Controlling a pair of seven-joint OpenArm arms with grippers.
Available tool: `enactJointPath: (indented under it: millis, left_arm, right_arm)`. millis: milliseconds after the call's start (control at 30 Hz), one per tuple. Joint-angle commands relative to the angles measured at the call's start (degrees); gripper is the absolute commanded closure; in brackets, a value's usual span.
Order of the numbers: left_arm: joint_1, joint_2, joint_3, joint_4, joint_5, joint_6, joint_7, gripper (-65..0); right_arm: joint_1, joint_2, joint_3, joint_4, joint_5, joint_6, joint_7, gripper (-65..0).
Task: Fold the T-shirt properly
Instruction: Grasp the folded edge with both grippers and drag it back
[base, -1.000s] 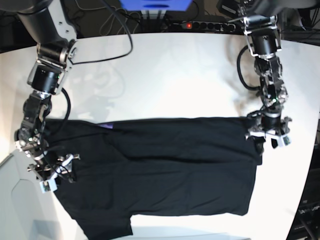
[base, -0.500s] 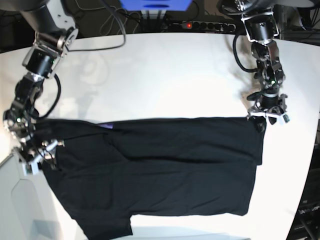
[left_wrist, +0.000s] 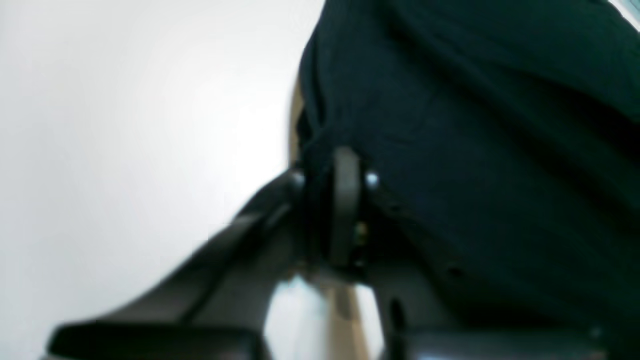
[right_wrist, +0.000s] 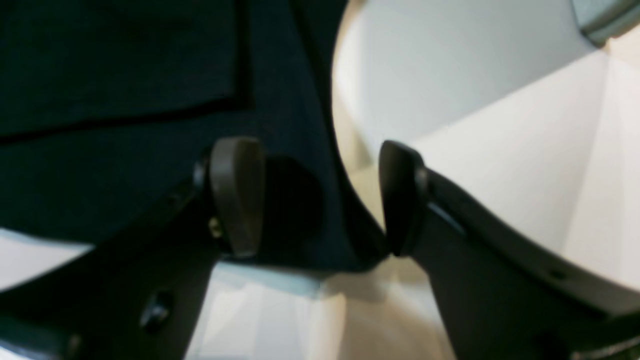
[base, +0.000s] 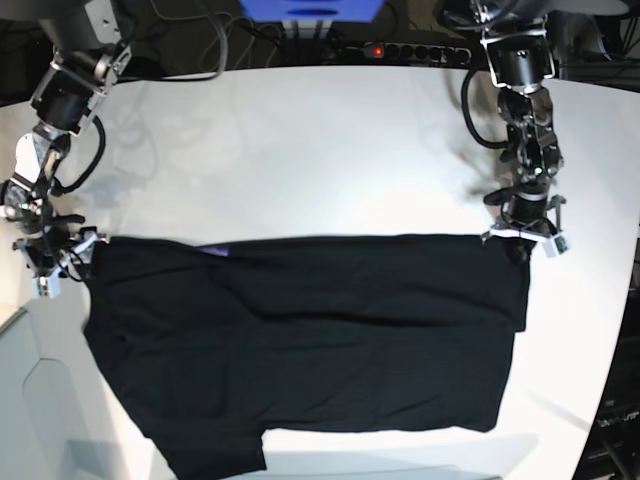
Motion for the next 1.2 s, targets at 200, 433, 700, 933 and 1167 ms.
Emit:
enactJointPath:
  millis: [200,433,700,933,1167]
  left_arm:
    - [-0.37,-0.90,-0.63,-0.76,-0.21,-0.10,-1.46,-0.2]
    - [0.95,-0.99,-0.63,-0.41,-0.21,-0.10,-1.46,-0.2]
    - [5.43,-2.66,-0.72,5.57,-0.21,-0.10,-1.46,-0.2]
    - [12.11,-2.66,-3.18,14.88,-0.21,-0.10,-1.46,-0.2]
    - [12.73,-2.93,-6.88,21.74,-0.30,-0.10,-1.38,-0.2]
  right_arm:
    - [-0.29,1.18,0.03,0.74,0.95,0.19,1.31,-27.3]
    - [-1.96,1.18,0.12,1.00,1.04,0.19,1.31,0.0]
    - [-4.33,0.83,6.45,4.96,1.13,0.19,1.05,0.0]
    - [-6.70,0.74,6.45,10.49,1.13,0.19,0.87,0.0]
    - [-3.10,0.04,6.62,17.09,1.13,0.19,0.78,0.0]
